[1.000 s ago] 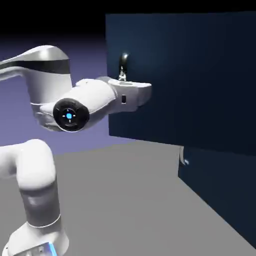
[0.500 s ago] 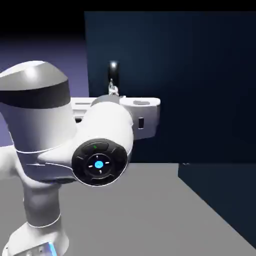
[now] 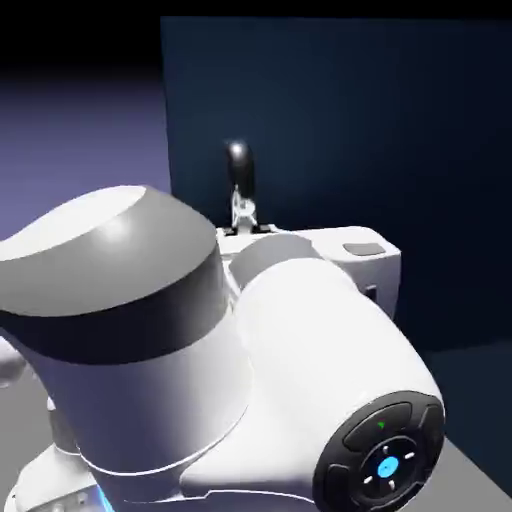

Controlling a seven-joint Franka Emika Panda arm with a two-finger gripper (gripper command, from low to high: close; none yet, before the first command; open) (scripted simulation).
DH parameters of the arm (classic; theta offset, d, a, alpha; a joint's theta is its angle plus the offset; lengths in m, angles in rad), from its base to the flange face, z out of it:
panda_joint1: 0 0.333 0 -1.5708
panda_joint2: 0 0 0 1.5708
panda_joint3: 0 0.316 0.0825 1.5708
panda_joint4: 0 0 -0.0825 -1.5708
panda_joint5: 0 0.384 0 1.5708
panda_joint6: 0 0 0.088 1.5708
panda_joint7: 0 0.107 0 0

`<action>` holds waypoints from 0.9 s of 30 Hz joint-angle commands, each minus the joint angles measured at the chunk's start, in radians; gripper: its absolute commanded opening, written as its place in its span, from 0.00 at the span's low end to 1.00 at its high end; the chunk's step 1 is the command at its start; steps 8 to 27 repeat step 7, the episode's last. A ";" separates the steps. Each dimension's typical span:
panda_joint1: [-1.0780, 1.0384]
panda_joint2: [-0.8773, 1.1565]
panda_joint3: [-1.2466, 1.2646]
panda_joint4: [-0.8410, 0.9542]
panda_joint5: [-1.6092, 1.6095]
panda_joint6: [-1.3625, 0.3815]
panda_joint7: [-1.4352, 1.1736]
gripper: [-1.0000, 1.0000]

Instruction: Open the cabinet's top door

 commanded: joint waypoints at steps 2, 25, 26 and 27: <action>0.053 -0.007 -0.014 0.073 -0.003 -0.044 0.020 0.00; 0.184 -0.024 -0.042 0.254 -0.001 -0.151 0.075 0.00; 0.184 -0.024 -0.042 0.254 -0.001 -0.151 0.075 0.00; 0.184 -0.024 -0.042 0.254 -0.001 -0.151 0.075 0.00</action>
